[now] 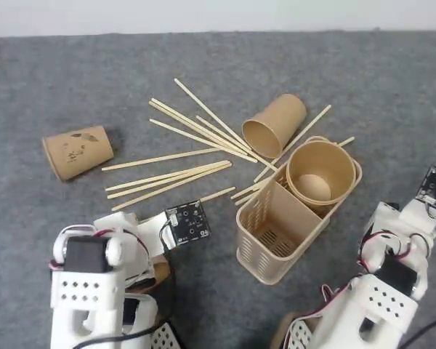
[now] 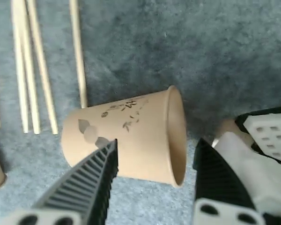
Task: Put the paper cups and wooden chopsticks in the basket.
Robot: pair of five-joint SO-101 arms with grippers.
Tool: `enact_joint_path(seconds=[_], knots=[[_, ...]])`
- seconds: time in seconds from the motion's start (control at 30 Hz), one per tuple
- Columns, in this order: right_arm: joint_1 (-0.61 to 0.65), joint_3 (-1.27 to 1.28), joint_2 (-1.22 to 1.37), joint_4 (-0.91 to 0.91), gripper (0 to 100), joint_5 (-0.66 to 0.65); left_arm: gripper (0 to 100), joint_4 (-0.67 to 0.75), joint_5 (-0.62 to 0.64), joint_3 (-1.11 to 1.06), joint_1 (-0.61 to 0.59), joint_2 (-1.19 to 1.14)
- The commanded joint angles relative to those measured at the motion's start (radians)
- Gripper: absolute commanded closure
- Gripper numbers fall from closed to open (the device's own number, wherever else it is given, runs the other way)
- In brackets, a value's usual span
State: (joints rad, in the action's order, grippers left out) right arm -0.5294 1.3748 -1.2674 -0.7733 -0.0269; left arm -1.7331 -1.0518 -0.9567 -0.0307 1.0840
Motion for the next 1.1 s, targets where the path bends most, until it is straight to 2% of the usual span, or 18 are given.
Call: enact_joint_path(seconds=[0.0, 0.33, 0.53, 0.6, 0.7, 0.87, 1.07], knots=[[0.007, -0.008, -0.015, 0.021, 80.5, -0.002, 75, 0.015, -0.02, 0.01, -0.005, -0.011], [0.007, -0.008, -0.015, 0.021, 80.5, -0.002, 75, 0.187, -0.02, -0.094, -0.009, -0.018], [0.007, -0.008, -0.015, 0.021, 80.5, -0.002, 75, 0.218, -0.02, -0.071, -0.018, -0.012], [0.007, -0.008, -0.015, 0.021, 80.5, -0.002, 75, 0.222, -0.031, -0.044, -0.052, -0.018], [0.007, -0.008, -0.015, 0.021, 80.5, -0.002, 75, 0.242, -0.115, -0.048, -0.137, -0.02], [0.008, -0.008, -0.015, 0.021, 80.5, -0.002, 75, 0.351, -0.163, -0.05, -0.253, -0.018], [0.008, -0.006, -0.015, 0.021, 80.5, -0.002, 75, 0.422, -0.167, -0.053, -0.282, -0.02]])
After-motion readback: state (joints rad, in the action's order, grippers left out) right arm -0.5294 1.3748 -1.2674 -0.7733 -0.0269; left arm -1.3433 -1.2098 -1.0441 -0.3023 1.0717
